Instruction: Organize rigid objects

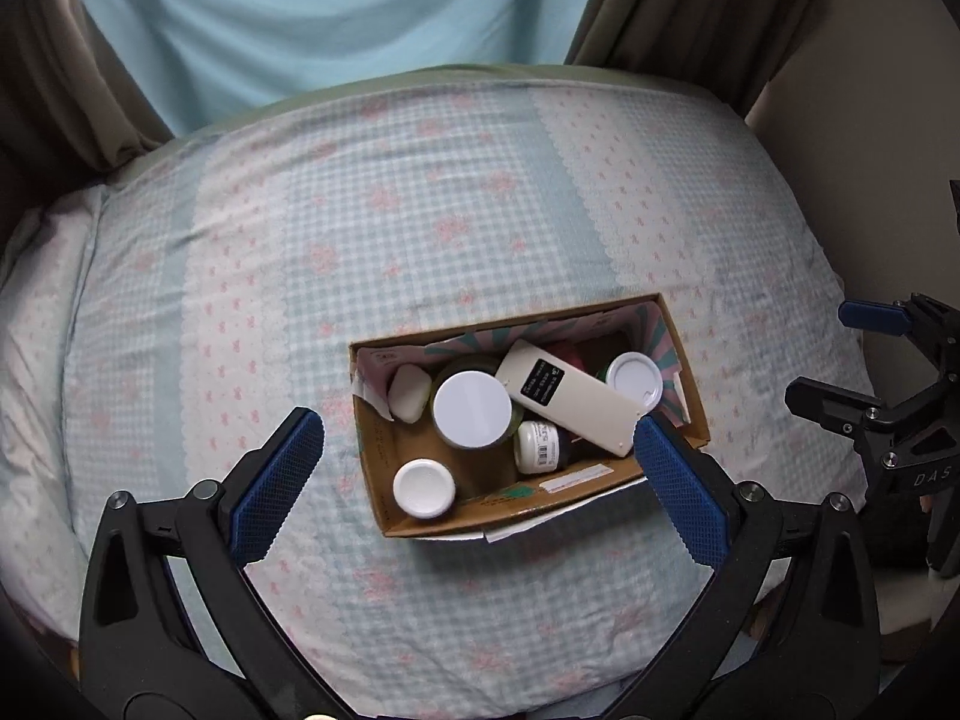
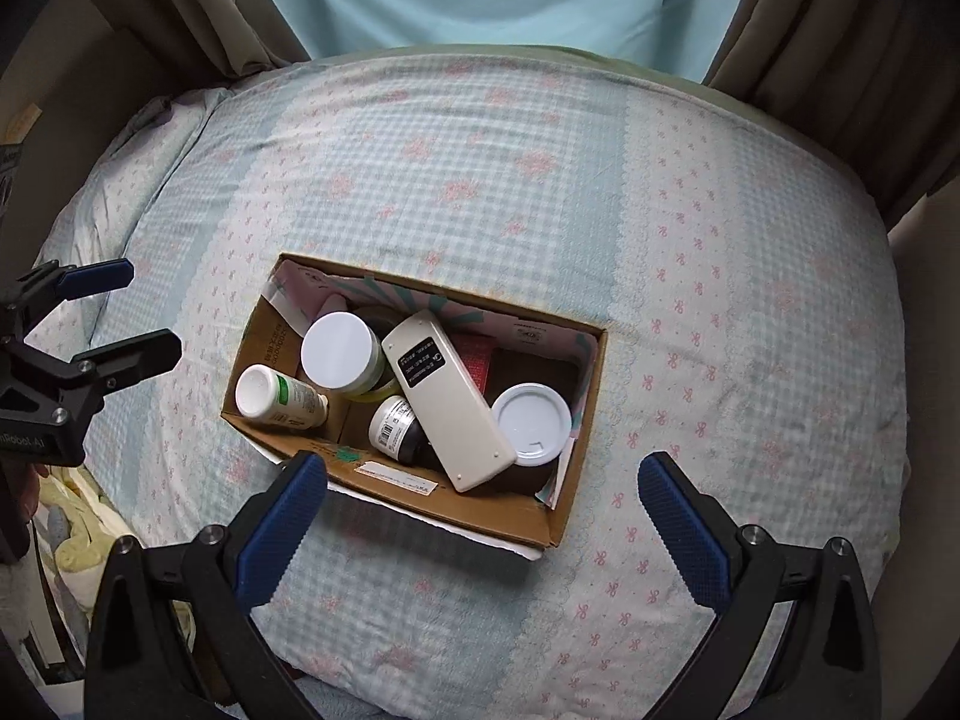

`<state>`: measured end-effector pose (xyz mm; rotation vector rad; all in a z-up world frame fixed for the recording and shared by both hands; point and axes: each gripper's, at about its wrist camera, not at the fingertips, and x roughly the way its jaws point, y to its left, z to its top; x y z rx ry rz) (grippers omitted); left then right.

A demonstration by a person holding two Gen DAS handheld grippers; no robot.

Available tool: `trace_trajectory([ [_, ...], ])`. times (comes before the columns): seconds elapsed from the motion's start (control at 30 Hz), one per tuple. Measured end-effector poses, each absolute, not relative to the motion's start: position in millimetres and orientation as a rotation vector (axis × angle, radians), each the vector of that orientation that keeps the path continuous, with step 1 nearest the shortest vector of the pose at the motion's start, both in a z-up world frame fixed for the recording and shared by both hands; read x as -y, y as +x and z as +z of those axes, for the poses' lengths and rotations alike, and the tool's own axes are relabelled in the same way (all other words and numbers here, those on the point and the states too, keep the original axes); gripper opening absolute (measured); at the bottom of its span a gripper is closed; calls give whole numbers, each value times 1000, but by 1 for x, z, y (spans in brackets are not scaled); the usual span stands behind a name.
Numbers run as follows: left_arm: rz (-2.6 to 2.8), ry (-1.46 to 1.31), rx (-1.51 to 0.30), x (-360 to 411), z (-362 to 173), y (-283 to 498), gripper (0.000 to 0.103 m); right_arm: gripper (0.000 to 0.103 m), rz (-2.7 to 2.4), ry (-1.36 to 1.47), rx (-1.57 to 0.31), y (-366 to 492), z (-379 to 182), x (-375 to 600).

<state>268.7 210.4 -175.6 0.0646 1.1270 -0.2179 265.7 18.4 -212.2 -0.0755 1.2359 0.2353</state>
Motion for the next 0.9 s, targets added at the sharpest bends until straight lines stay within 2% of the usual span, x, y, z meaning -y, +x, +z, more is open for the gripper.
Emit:
trace_trajectory([
  [0.2,-132,-44,-907,-184,-82,225,103,103,109,13,-1025,233,-104,27],
  [0.37,-125,-79,-777,-165,-34,187,103,103,40,14,-878,195,-45,51],
  [0.57,-120,-41,-687,-144,-10,148,103,103,1,-17,-775,149,-25,61],
  [0.9,-124,-16,-623,-131,-6,114,103,103,-24,7,-715,124,-18,80],
])
